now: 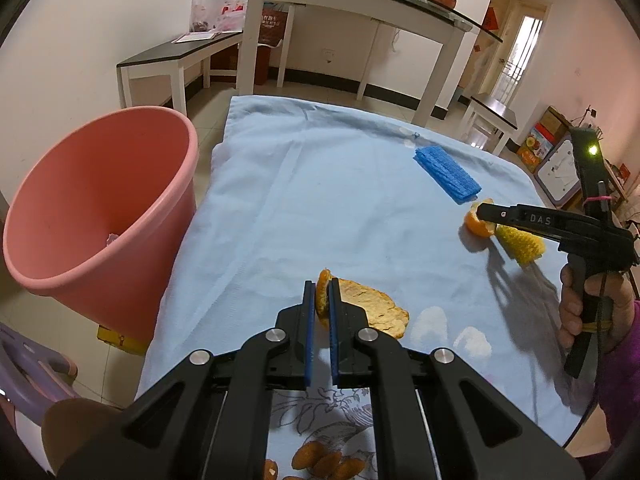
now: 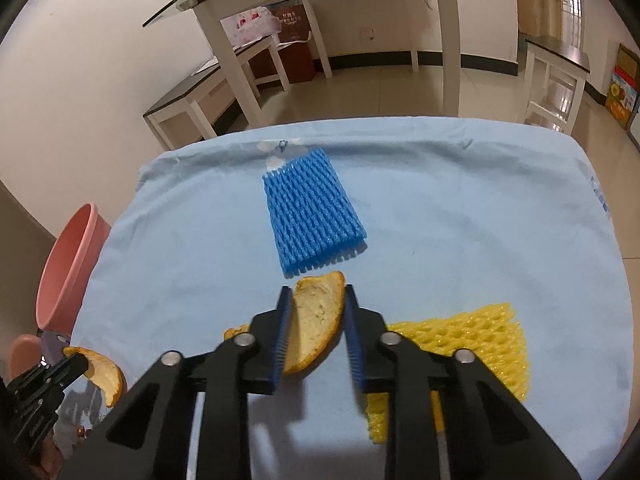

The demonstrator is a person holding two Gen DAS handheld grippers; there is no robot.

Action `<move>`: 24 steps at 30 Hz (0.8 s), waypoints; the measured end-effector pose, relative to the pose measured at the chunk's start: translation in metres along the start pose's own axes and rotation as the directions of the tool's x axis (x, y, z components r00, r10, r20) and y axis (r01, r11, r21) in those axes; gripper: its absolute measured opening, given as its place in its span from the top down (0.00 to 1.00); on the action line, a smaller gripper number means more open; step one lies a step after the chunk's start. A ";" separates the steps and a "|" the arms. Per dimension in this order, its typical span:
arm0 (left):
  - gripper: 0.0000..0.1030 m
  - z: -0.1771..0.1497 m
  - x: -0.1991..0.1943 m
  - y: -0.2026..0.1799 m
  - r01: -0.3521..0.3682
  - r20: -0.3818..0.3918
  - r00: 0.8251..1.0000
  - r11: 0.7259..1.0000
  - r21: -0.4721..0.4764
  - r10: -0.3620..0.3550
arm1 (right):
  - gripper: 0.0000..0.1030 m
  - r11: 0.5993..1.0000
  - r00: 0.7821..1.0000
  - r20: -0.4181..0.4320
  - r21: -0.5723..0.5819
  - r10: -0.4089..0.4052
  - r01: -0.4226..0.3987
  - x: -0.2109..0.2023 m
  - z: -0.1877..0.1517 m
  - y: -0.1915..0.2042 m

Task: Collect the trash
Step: 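Grasp the bread crust with the left tool while the right tool grasps the orange peel, then carry the bread crust and orange peel over the pink bucket and release both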

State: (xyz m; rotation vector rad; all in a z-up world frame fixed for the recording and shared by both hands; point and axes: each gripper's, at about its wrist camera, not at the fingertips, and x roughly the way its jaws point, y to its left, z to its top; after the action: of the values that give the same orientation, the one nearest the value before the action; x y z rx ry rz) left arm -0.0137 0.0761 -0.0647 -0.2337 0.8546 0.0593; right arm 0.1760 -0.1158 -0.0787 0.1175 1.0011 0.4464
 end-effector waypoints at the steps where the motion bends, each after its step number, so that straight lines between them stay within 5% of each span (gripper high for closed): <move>1: 0.95 0.000 -0.001 0.001 0.001 0.003 1.000 1.000 -0.001 -0.001 | 0.93 1.000 1.000 0.004 0.006 0.006 -0.006 -0.002 0.000 0.000; 9: 0.95 0.002 -0.012 -0.001 0.010 0.034 0.999 1.000 -0.003 -0.010 | 0.95 0.999 0.997 0.067 0.013 0.035 -0.036 -0.037 -0.007 0.007; 24: 0.95 0.012 -0.039 0.010 -0.031 0.099 0.995 0.999 -0.033 0.034 | 0.95 0.987 0.985 0.120 -0.118 0.123 -0.109 -0.071 -0.016 0.078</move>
State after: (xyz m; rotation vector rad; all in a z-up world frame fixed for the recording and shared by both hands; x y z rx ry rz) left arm -0.0324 0.0905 -0.0297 -0.2444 0.7588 0.1139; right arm 0.1059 -0.0762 -0.0080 0.1036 0.8453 0.5929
